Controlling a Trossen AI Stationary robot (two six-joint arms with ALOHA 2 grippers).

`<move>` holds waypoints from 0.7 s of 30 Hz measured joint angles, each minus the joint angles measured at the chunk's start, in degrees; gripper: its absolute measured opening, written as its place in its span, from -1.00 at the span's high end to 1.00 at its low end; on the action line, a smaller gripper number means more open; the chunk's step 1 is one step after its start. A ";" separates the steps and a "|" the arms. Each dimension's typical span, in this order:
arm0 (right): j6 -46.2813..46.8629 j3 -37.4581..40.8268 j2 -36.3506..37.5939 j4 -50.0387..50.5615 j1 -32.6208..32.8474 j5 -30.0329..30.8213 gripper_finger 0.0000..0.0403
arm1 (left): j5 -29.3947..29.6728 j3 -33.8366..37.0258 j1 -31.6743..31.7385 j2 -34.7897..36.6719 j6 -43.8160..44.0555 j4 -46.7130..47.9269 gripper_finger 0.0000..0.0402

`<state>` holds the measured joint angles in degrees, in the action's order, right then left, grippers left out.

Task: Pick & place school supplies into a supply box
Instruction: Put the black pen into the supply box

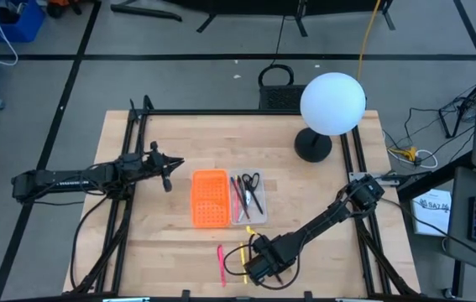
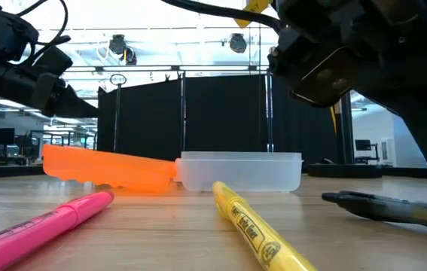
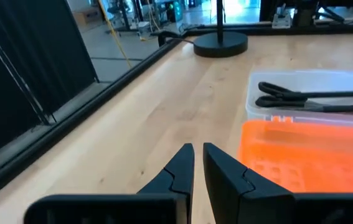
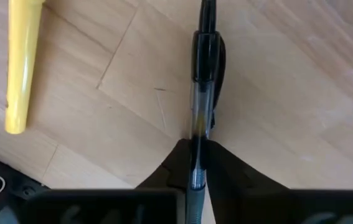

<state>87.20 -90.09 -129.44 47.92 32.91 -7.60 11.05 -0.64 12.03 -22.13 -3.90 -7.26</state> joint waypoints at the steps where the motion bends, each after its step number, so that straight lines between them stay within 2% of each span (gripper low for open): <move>1: -0.07 0.11 0.13 -0.10 -0.20 0.09 0.89 | -0.02 0.00 0.00 0.00 0.09 0.26 0.78; 6: 0.59 0.65 2.10 -0.04 -0.55 1.36 0.84 | -0.95 0.00 -0.01 0.00 0.23 0.82 0.78; 12: 0.90 1.17 9.79 0.65 -0.53 5.82 0.89 | -1.01 0.02 -0.02 0.00 1.11 1.57 0.78; 16: 2.81 0.93 17.06 0.00 -0.94 14.09 0.89 | -0.95 0.00 -0.02 0.00 1.21 1.54 0.78; 21: -1.31 0.90 25.12 -1.94 -3.16 27.95 0.89 | -0.96 0.02 0.00 0.00 1.22 1.22 0.78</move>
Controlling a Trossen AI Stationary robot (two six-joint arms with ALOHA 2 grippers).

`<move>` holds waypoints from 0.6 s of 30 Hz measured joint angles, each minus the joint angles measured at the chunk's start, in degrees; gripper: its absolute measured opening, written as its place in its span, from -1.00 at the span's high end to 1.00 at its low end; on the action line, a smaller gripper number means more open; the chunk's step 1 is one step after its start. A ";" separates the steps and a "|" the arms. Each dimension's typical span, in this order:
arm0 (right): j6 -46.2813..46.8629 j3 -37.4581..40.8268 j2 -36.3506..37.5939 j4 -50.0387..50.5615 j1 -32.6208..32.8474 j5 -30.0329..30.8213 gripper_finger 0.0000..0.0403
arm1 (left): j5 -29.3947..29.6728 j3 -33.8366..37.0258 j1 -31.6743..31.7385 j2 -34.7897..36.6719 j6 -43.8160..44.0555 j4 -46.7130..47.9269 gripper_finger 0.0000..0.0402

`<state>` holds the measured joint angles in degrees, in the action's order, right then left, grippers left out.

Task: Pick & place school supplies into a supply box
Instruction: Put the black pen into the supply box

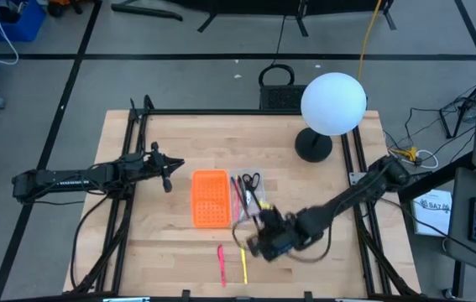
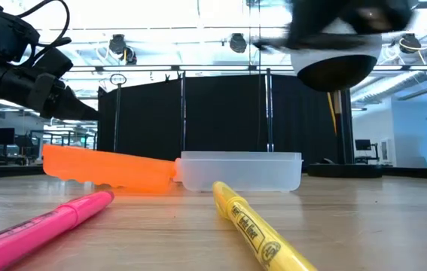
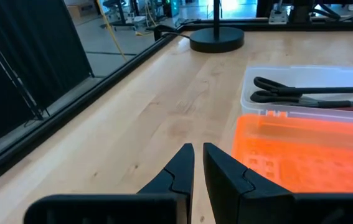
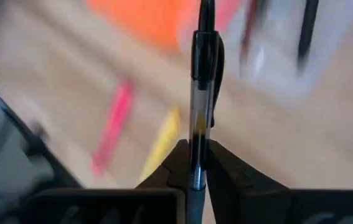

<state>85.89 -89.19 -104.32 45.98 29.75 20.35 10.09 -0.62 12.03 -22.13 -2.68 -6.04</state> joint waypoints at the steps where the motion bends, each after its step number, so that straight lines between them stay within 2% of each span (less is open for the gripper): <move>1: -1.02 0.00 1.33 -0.74 -1.13 2.26 0.89 | -0.02 -0.02 -0.02 0.00 0.00 -0.02 0.78; 5: -5.98 -0.21 4.79 -3.89 -7.47 3.55 0.89 | -0.02 -0.02 -0.02 0.00 0.00 -0.13 0.78; 13: -14.17 -0.17 0.34 -9.97 -21.66 -11.67 0.89 | 0.00 -0.02 0.00 0.02 -0.02 -1.29 0.78; 18: -17.22 -0.15 -4.73 -10.60 -26.69 -19.15 0.89 | 0.00 -0.02 0.00 0.02 -0.02 -1.27 0.78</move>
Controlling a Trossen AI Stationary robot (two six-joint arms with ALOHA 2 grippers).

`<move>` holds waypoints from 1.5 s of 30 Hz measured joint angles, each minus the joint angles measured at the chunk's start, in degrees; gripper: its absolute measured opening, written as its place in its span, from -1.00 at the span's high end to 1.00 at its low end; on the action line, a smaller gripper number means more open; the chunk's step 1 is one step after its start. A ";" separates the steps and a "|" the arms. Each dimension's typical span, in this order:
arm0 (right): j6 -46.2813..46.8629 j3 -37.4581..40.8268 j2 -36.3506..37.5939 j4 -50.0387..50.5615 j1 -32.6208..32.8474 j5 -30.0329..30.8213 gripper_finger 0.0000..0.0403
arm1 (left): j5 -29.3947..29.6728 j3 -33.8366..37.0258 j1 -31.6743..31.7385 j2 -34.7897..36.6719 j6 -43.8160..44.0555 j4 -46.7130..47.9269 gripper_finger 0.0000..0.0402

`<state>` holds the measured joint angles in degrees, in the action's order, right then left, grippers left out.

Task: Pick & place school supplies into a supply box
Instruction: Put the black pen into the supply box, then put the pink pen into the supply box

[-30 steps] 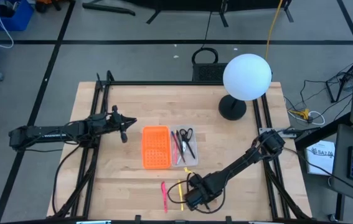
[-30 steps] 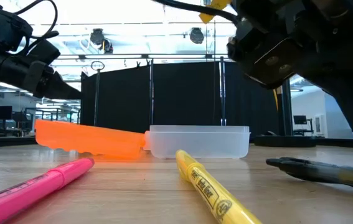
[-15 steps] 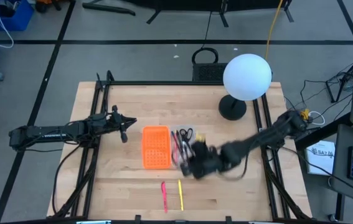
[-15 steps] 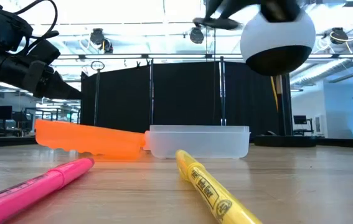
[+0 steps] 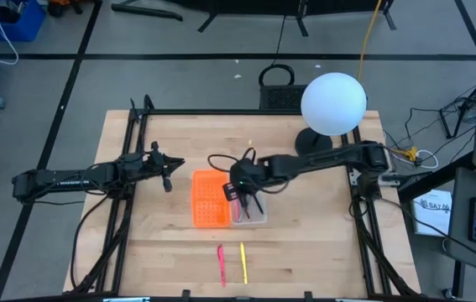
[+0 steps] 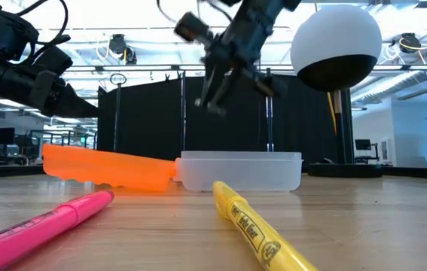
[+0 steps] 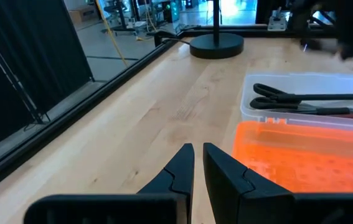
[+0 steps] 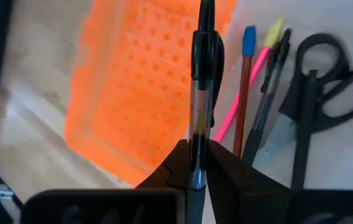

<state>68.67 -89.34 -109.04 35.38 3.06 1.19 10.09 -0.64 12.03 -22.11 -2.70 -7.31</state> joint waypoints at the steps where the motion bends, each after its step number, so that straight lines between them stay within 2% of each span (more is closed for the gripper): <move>1: -0.47 0.00 -1.03 -0.33 -0.57 -1.33 0.89 | 0.00 0.00 -0.02 0.00 0.00 0.00 0.78; 6: -2.05 0.00 -6.21 -1.23 -2.71 -5.92 0.89 | 0.04 0.00 0.00 0.00 0.00 -0.08 0.78; 13: -3.42 -0.07 -10.16 0.48 -4.36 -6.13 0.88 | 0.02 0.00 -0.02 0.00 0.00 -0.15 0.78; 19: -3.40 -0.07 -10.79 0.18 -4.23 -5.75 0.82 | 0.00 0.00 -0.02 0.00 -0.02 -0.20 0.78; 25: -3.18 -0.07 -8.03 0.67 -4.12 -5.48 0.56 | -0.03 0.00 -0.01 0.00 0.18 -0.20 0.78; 30: -3.09 -0.07 -4.61 1.79 -4.05 -2.93 0.38 | -0.04 0.00 0.00 0.00 0.24 -0.05 0.78; 33: -7.29 -0.07 -0.73 3.03 -3.79 -2.24 0.33 | -0.06 0.00 -0.01 0.00 0.24 0.28 0.78; 36: -18.28 -0.07 4.92 4.09 -1.87 3.70 0.34 | -0.06 0.00 -0.02 0.00 0.24 0.60 0.78; 39: -30.87 0.49 11.18 2.84 2.28 12.70 0.38 | -0.03 0.01 -0.01 0.00 0.18 0.81 0.78; 43: -41.11 6.77 18.03 -3.30 8.93 24.62 0.45 | 0.48 0.01 0.00 0.00 -0.93 1.82 0.78; 45: -44.73 11.30 21.21 -7.48 11.57 28.07 0.52 | 0.48 0.00 -0.02 0.00 -1.38 2.11 0.78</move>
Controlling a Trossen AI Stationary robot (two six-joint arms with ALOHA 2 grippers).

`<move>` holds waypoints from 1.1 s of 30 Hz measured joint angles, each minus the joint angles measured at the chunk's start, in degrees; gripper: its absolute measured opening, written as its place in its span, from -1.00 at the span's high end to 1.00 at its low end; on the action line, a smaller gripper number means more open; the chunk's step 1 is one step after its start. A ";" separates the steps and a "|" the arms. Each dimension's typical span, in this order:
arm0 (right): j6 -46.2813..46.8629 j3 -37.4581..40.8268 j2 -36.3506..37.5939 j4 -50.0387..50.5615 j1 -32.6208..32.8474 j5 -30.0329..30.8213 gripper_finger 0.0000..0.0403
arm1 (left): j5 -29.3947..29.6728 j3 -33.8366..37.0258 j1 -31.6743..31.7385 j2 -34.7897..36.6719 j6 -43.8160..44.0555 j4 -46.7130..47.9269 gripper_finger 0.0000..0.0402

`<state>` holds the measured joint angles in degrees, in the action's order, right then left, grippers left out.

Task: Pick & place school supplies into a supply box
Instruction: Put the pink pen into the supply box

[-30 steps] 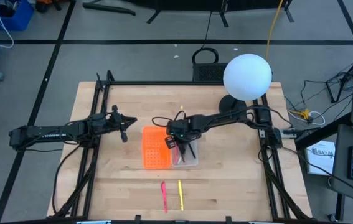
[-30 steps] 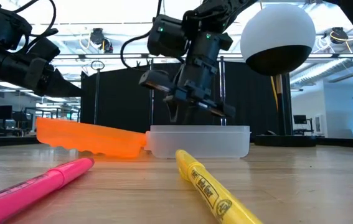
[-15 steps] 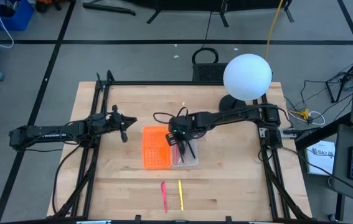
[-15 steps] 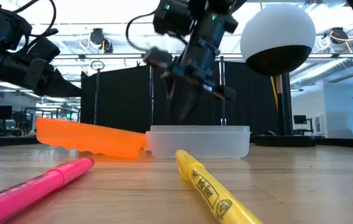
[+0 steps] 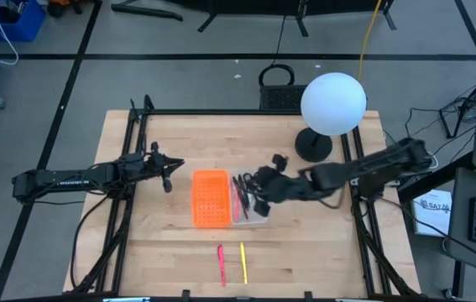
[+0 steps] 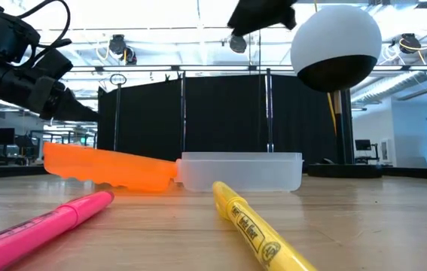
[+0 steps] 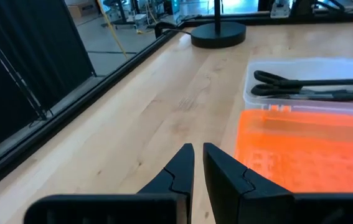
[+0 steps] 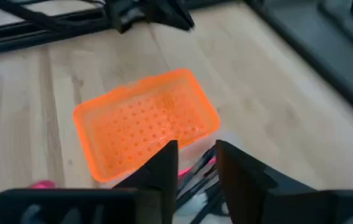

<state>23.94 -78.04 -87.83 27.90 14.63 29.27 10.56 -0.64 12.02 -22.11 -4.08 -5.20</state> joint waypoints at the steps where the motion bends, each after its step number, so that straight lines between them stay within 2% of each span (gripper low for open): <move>1: -2.65 2.41 1.76 -2.51 1.12 0.92 0.58 | -0.02 0.00 0.02 0.00 -0.04 0.41 0.78; 5: -7.99 13.23 10.02 -10.75 5.11 6.66 0.92 | -0.03 0.00 0.02 0.00 -0.27 1.18 0.78; 10: -7.93 30.47 21.30 -27.04 6.61 6.70 0.95 | 0.00 0.01 0.02 0.00 -1.88 -6.09 0.78; 15: -15.81 46.20 26.80 -43.82 7.24 0.25 0.99 | 0.00 0.00 0.02 0.00 -4.81 -9.82 0.78; 20: -20.97 55.37 30.94 -53.42 6.35 -3.88 1.00 | 0.00 0.00 -0.01 0.00 -6.61 -9.94 0.78; 23: -25.33 59.77 33.80 -64.10 6.00 -8.41 1.00 | 0.00 0.00 0.02 0.00 -6.30 -9.91 0.78; 25: -26.66 62.57 36.18 -68.55 6.02 -8.55 1.00 | 0.00 0.00 0.02 0.00 -6.32 -9.93 0.78; 29: -30.40 64.05 43.52 -65.10 5.99 -7.10 1.00 | 0.02 0.00 0.02 0.00 -5.88 -9.94 0.78; 33: -30.66 61.88 52.31 -51.52 5.93 -3.53 1.00 | 0.02 0.00 0.02 0.00 -4.68 -9.80 0.78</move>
<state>-6.72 -16.16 -35.52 -23.62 20.56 25.74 10.59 -0.64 12.03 -22.11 -8.76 -15.00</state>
